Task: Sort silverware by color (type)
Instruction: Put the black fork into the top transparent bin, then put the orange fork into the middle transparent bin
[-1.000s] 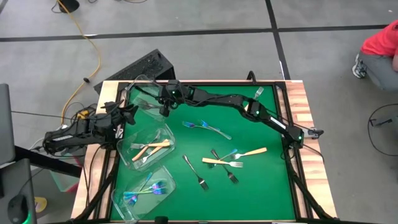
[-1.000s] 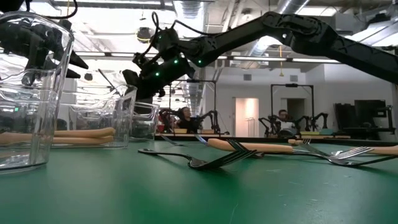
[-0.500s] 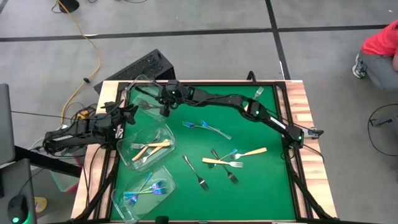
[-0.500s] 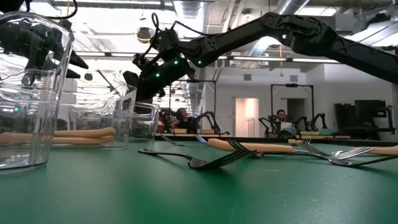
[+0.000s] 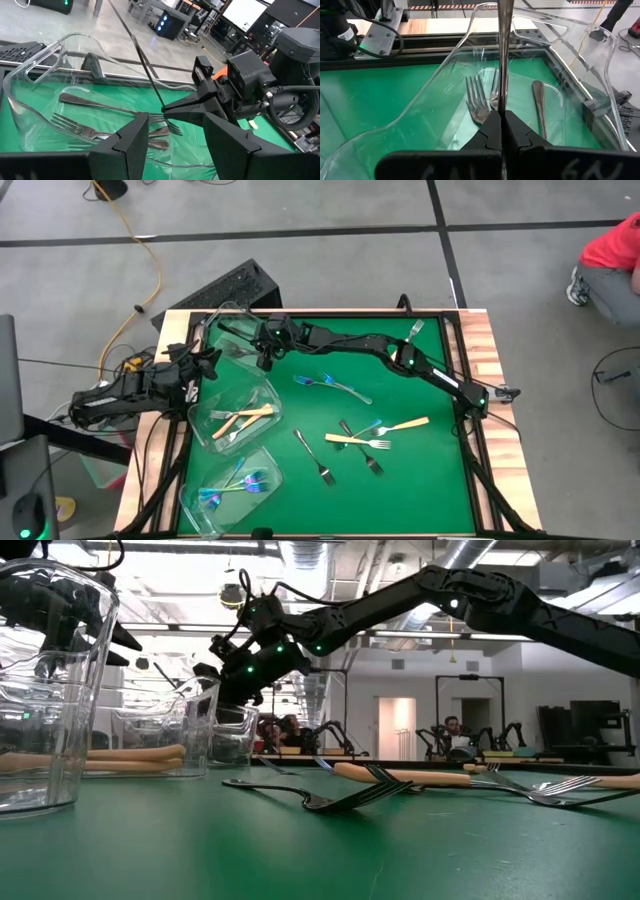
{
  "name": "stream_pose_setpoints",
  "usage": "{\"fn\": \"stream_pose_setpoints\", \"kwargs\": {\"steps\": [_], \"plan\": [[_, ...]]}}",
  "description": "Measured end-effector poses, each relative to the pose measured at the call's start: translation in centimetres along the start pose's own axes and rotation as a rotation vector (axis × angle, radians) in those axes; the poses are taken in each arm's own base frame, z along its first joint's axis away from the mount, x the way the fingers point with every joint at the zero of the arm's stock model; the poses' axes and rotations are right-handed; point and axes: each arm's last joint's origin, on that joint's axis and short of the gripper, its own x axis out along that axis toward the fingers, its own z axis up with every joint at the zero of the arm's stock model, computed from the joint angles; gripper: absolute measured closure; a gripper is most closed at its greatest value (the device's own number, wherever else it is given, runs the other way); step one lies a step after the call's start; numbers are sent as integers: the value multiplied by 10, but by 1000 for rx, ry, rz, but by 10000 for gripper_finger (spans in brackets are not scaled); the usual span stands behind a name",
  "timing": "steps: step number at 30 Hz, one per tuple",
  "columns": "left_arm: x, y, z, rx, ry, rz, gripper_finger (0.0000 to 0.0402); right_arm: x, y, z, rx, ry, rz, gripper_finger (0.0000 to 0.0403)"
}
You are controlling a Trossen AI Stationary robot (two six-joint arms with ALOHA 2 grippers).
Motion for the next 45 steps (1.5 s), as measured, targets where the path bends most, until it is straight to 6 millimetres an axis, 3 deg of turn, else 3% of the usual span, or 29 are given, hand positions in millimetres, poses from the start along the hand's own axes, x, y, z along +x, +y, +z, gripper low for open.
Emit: {"fn": "stream_pose_setpoints", "kwargs": {"steps": [23,32,36,45], "plan": [[0,1,-1,11,-3,18,230,1,-1,1,-1,-33,-10,339],[0,1,-1,11,-3,18,230,1,-2,3,-1,-48,-7,292],[0,1,-1,12,-4,18,230,-2,-6,8,0,-61,-15,283],[0,2,0,12,-14,27,230,-25,-22,39,6,-133,-48,282]]}}
